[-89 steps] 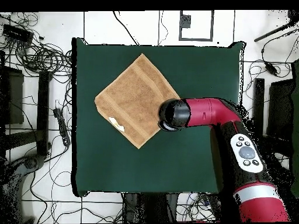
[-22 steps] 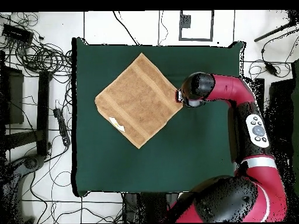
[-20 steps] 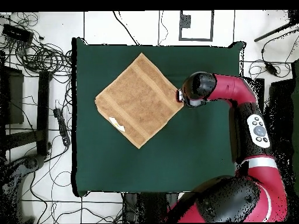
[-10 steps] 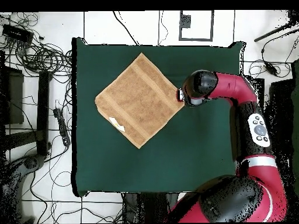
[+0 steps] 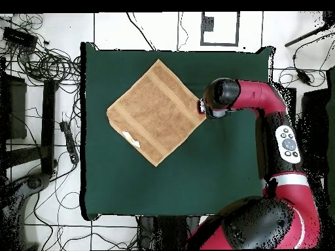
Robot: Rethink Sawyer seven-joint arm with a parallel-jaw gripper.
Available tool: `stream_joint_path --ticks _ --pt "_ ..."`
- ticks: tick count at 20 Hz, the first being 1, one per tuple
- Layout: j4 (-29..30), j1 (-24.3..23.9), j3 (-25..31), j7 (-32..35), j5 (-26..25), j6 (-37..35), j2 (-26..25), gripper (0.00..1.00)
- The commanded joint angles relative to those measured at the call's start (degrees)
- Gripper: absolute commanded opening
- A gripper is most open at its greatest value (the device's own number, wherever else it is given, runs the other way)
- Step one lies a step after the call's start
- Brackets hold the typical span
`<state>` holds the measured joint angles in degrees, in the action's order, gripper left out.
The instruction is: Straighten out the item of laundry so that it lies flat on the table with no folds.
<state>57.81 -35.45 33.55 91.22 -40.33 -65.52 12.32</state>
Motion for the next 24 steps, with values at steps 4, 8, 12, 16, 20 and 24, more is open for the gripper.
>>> stream_joint_path --ticks 4,8,12,16,20,24 --pt "-5.02 -1.64 -2.46 -24.16 -22.21 28.27 -8.06 1.0" --pt "-6.57 -2.17 -0.99 -26.45 -23.68 28.63 -7.75 1.0" --pt "-7.79 -2.94 0.93 -28.76 -25.43 28.67 -7.28 1.0" --pt "-9.13 -3.7 2.54 -32.08 -25.63 28.41 -7.2 1.0" --pt "-10.29 -4.2 3.33 -35.35 -24.7 28.5 -7.56 1.0" --pt "-10.29 -4.57 2.74 -36.81 -22.98 29.59 -8.15 1.0"
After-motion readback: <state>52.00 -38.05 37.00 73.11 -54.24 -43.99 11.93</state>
